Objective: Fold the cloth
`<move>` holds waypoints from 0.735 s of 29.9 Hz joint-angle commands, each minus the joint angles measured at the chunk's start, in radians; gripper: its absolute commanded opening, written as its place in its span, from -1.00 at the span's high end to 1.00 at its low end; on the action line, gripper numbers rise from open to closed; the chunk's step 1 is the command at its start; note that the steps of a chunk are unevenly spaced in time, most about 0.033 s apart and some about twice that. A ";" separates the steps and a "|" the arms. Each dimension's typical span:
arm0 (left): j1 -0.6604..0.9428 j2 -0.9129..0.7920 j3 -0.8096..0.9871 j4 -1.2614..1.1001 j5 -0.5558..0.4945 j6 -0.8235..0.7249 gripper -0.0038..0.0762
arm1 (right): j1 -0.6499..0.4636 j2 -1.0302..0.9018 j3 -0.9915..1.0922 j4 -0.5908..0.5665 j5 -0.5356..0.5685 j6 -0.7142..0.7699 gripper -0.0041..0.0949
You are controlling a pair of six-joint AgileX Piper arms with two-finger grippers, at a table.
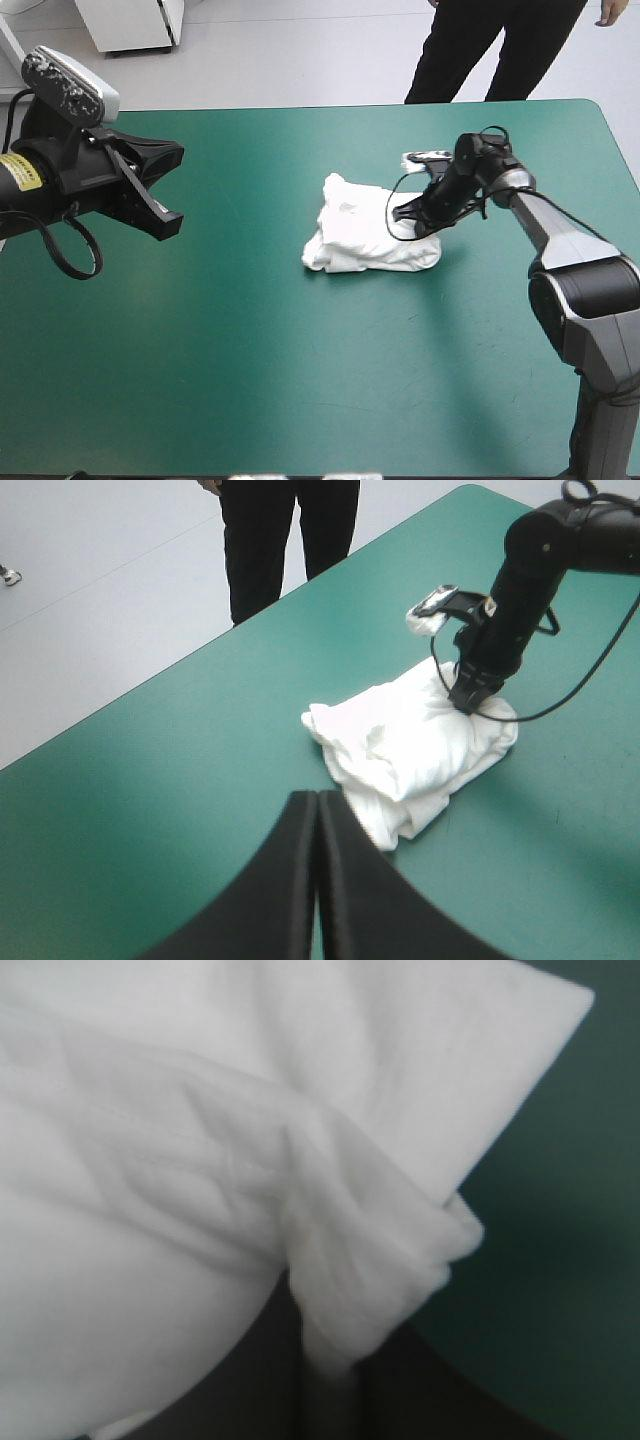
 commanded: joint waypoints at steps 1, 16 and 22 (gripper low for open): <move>0.000 -0.016 -0.017 -0.032 -0.068 -0.010 0.93 | -0.100 -0.130 0.026 -0.054 0.022 0.019 0.92; 0.000 -0.016 -0.017 -0.070 -0.073 -0.010 0.93 | -0.602 -0.535 0.588 -0.249 -0.142 0.030 0.92; 0.000 -0.016 -0.017 -0.086 -0.073 -0.007 0.93 | -0.701 -0.576 0.671 -0.259 -0.172 0.030 0.92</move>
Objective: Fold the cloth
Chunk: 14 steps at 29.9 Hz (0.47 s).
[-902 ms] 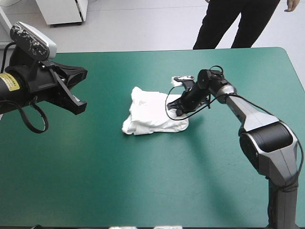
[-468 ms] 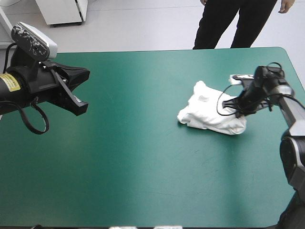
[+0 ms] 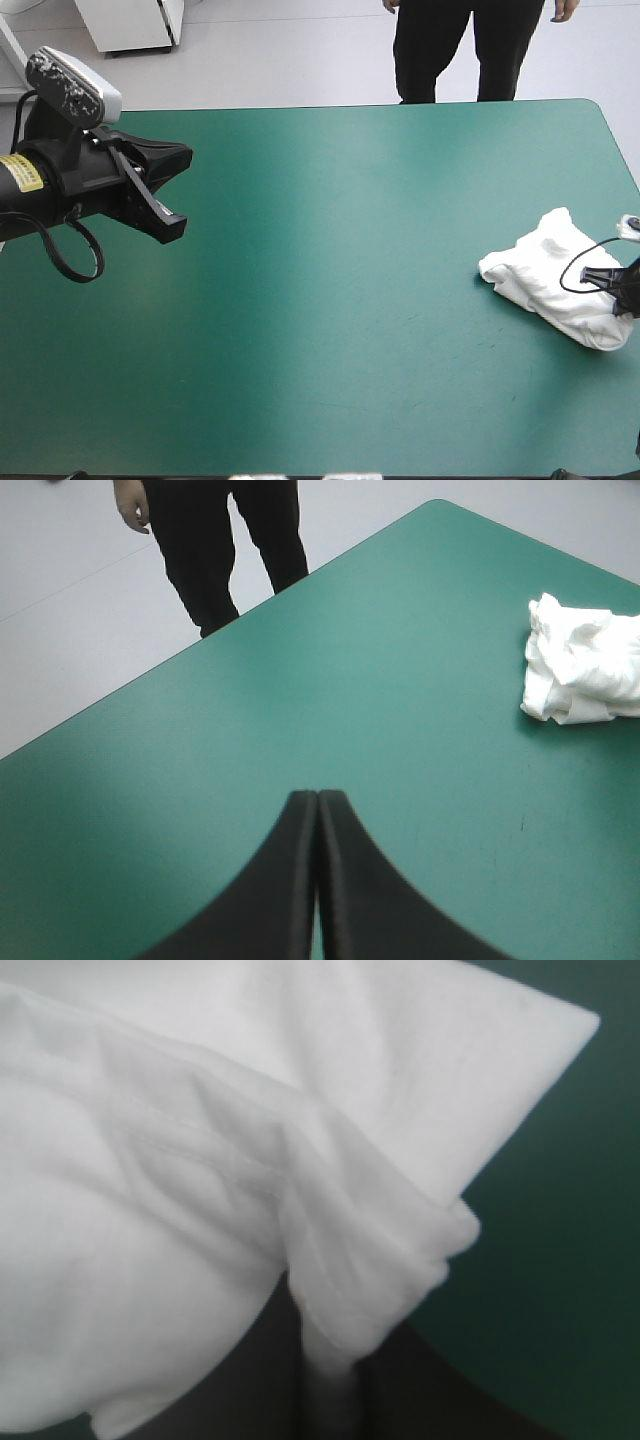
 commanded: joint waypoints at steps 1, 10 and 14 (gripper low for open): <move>0.000 -0.016 -0.017 -0.035 -0.071 -0.005 0.93 | -0.021 -0.048 -0.002 -0.013 -0.033 -0.001 0.92; 0.000 -0.016 -0.017 -0.050 -0.071 0.005 0.93 | -0.021 -0.062 -0.002 -0.001 -0.011 0.000 0.34; 0.000 -0.016 -0.017 -0.050 -0.071 0.005 0.93 | -0.018 -0.124 -0.002 -0.005 0.007 0.036 -0.12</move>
